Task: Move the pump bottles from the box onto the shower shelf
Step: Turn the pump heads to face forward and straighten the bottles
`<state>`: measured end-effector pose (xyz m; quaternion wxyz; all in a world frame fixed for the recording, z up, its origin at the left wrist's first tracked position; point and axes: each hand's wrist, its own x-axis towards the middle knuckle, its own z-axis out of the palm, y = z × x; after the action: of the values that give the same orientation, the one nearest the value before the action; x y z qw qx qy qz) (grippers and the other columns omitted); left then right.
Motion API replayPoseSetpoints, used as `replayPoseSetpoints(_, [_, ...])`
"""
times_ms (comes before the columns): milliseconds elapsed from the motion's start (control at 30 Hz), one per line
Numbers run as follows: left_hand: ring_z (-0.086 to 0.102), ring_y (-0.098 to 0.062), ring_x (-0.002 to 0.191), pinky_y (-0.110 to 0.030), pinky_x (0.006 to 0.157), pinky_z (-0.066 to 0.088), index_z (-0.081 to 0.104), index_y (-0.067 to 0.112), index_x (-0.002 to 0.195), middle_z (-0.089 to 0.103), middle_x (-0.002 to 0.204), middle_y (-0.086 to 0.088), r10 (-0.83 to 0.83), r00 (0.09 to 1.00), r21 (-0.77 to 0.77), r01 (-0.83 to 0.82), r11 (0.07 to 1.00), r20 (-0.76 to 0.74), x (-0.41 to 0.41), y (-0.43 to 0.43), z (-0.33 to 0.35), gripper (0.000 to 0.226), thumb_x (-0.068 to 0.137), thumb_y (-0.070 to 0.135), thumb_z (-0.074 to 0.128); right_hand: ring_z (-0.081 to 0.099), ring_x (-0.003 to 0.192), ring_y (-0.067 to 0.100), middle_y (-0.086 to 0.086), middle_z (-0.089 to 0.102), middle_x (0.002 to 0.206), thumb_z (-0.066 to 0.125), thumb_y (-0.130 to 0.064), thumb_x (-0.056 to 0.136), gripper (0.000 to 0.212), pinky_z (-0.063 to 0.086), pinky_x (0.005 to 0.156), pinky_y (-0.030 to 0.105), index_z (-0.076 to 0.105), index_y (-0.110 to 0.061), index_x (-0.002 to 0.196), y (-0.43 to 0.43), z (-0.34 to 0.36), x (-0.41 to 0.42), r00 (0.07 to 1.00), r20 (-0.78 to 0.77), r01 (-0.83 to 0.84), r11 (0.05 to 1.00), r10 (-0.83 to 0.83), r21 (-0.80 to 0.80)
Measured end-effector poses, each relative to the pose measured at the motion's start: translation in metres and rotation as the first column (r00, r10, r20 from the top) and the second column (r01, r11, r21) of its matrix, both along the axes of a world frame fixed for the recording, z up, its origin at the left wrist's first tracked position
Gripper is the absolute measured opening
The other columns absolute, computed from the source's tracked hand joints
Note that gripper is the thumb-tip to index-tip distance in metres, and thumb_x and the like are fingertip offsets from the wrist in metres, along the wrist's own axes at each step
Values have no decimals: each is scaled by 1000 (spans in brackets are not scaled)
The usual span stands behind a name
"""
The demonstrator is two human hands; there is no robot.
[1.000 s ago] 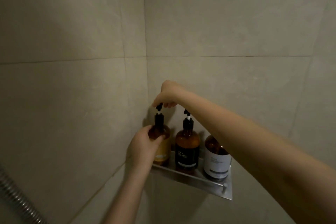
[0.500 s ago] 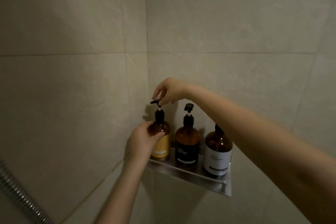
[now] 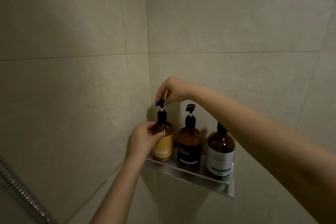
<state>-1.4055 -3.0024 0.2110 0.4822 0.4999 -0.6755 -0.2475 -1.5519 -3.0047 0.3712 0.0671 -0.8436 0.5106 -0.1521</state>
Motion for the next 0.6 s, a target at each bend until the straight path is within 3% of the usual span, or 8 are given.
replayPoseSetpoints(200, [61, -8, 89, -24, 81, 48, 61, 14, 119, 69, 112, -5, -17, 1000, 5, 17, 1000, -1, 2, -3, -1, 58, 66, 25, 81, 60, 87, 10, 5, 69, 109, 68, -4, 80, 29, 53, 88, 32, 71, -14, 106, 0, -3, -2, 1000, -2, -4, 1000, 4, -18])
replayPoseSetpoints(333, [63, -11, 92, -28, 85, 51, 61, 13, 120, 69, 113, -6, -32, 999, 20, 32, 999, -17, 2, -4, -2, 60, 64, 25, 82, 59, 96, 9, 4, 67, 115, 64, -7, 85, 43, 48, 93, 27, 57, -18, 126, 17, 13, -7, 999, -14, 32, 999, -32, -12])
replayPoseSetpoints(400, [65, -14, 92, -33, 87, 53, 62, 13, 118, 69, 111, -8, -25, 999, 29, 26, 999, -35, 2, -5, 0, 60, 63, 24, 83, 60, 97, 6, -3, 66, 112, 59, -9, 88, 42, 50, 91, 26, 54, -21, 128, 41, 28, -20, 981, 193, 40, 997, -25, -71])
replayPoseSetpoints(467, [66, -17, 93, -37, 87, 53, 62, 12, 117, 69, 111, -9, -19, 999, 37, 21, 999, -34, 1, -7, 0, 59, 62, 23, 83, 63, 96, 3, -13, 66, 104, 57, -14, 89, 33, 54, 84, 25, 59, -28, 119, 76, 33, -44, 898, 439, 37, 989, 30, -143])
replayPoseSetpoints(600, [61, -9, 85, -20, 75, 48, 60, 11, 115, 67, 112, -9, -28, 1000, 25, 28, 999, -3, -2, -9, -2, 52, 68, 19, 79, 66, 90, 8, -9, 71, 92, 63, -21, 84, 21, 57, 74, 23, 67, -38, 97, 140, -10, -100, 668, 744, 227, 951, 4, -209])
